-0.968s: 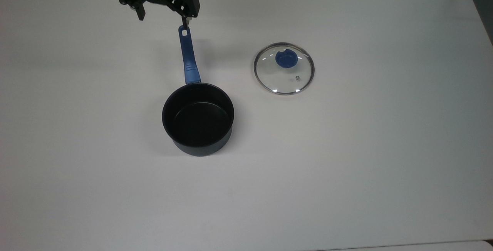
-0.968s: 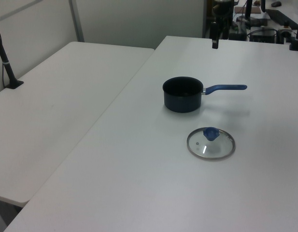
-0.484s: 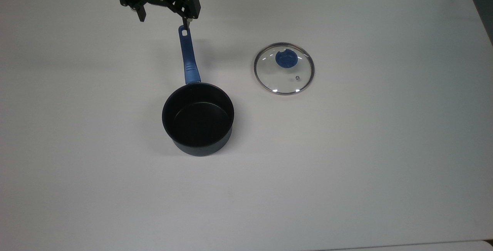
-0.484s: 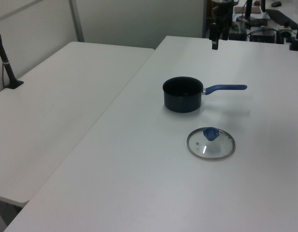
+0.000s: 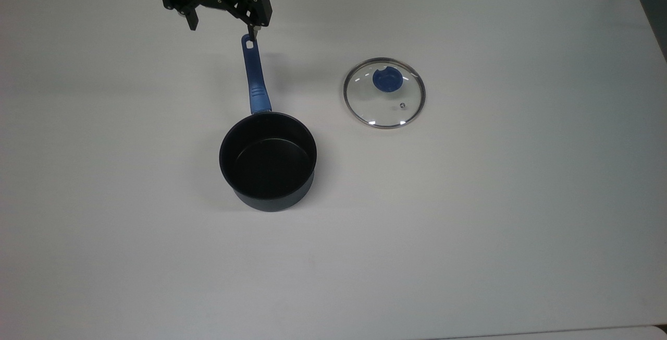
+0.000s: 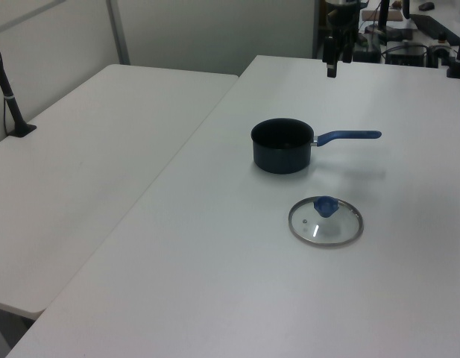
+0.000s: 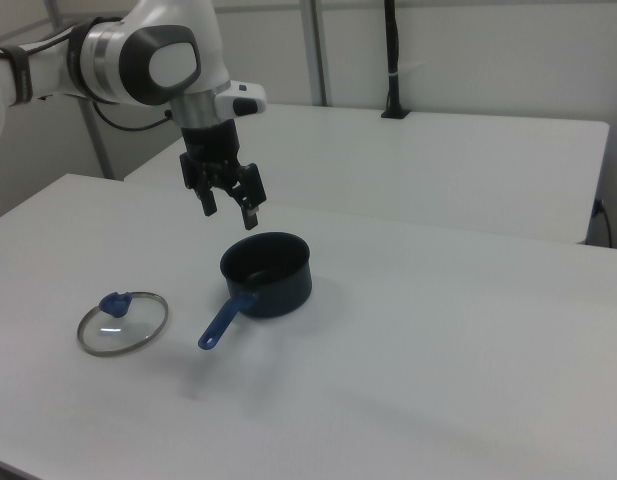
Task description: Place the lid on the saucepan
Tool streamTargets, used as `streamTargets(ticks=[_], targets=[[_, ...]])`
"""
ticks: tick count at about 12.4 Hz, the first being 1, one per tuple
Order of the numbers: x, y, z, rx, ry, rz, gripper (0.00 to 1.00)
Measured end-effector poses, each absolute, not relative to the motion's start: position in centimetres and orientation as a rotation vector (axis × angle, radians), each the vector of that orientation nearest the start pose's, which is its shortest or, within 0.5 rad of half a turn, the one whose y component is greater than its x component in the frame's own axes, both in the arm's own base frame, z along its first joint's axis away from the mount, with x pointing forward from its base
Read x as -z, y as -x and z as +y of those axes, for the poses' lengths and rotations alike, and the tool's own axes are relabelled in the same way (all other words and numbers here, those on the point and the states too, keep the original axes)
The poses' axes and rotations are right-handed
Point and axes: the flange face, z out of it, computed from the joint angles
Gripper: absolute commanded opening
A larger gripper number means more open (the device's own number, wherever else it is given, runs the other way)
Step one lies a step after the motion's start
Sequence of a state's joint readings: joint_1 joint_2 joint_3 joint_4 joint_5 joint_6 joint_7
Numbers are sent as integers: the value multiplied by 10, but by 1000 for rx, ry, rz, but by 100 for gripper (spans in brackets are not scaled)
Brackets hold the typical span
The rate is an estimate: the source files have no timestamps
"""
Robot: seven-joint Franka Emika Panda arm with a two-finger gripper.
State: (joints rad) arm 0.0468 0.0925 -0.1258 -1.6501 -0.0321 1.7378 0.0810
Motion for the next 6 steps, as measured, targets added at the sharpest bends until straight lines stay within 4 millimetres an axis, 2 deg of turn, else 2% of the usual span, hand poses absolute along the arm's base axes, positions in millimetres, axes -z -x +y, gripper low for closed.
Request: streamTargets(ticks=[3, 6], targets=[[-544, -590, -46, -20, 3174, 202, 100], [-537, -594, -33, -37, 3125, 170, 100]])
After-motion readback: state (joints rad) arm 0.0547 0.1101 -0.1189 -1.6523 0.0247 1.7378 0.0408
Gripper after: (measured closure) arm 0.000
